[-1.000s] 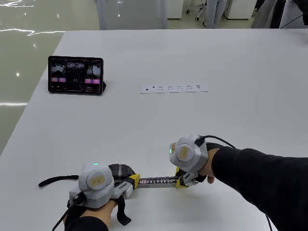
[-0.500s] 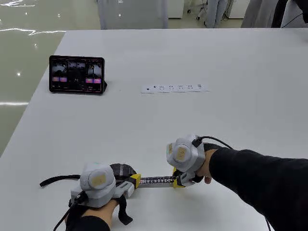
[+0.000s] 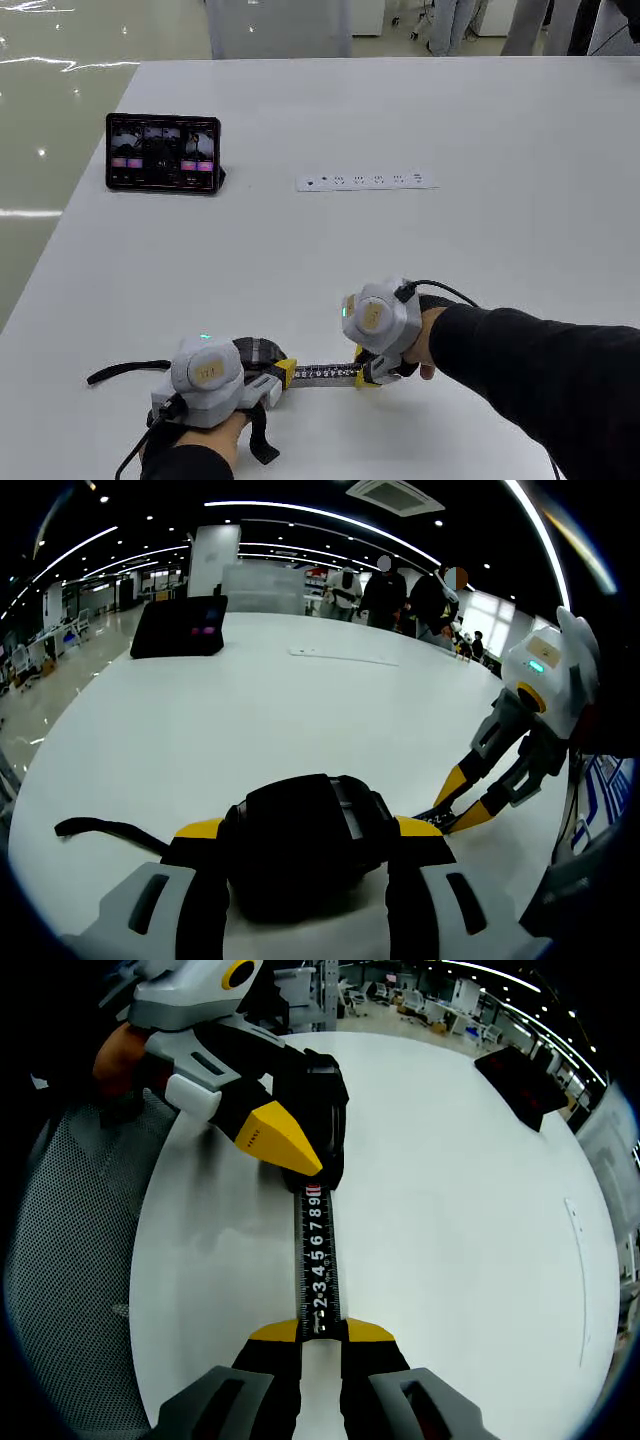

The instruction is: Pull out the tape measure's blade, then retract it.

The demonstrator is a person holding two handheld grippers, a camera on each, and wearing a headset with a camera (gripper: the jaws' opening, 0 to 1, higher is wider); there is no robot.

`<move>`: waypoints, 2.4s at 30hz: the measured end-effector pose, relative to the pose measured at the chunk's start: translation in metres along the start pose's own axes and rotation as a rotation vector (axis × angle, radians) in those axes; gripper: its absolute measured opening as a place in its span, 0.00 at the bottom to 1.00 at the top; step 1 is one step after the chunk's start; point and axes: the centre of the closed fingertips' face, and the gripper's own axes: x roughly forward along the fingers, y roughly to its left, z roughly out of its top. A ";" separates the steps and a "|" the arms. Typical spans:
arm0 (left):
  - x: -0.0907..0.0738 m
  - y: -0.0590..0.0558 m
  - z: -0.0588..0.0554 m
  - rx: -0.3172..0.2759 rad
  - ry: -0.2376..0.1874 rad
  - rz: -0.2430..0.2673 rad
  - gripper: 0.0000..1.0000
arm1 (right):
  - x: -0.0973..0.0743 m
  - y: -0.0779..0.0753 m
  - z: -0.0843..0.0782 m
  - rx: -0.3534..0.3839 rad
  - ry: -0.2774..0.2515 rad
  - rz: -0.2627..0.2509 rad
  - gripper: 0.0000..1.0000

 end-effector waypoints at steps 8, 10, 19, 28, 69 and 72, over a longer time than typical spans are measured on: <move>0.000 0.000 0.000 0.000 0.002 -0.001 0.59 | 0.002 0.000 0.004 -0.004 -0.002 0.001 0.10; 0.000 0.000 0.000 0.000 0.002 -0.001 0.59 | 0.002 0.000 0.005 -0.006 -0.001 0.001 0.10; 0.001 0.000 0.000 -0.002 0.003 -0.002 0.59 | 0.005 0.000 0.008 -0.012 0.003 0.001 0.10; 0.000 0.000 0.000 -0.002 0.004 -0.001 0.59 | 0.006 0.000 0.013 -0.013 -0.003 0.002 0.10; 0.000 0.001 -0.001 -0.010 0.008 0.000 0.59 | 0.014 0.000 0.034 -0.010 -0.046 0.007 0.10; 0.000 0.001 -0.001 -0.014 0.005 -0.003 0.59 | 0.014 0.000 0.035 -0.006 -0.055 0.008 0.10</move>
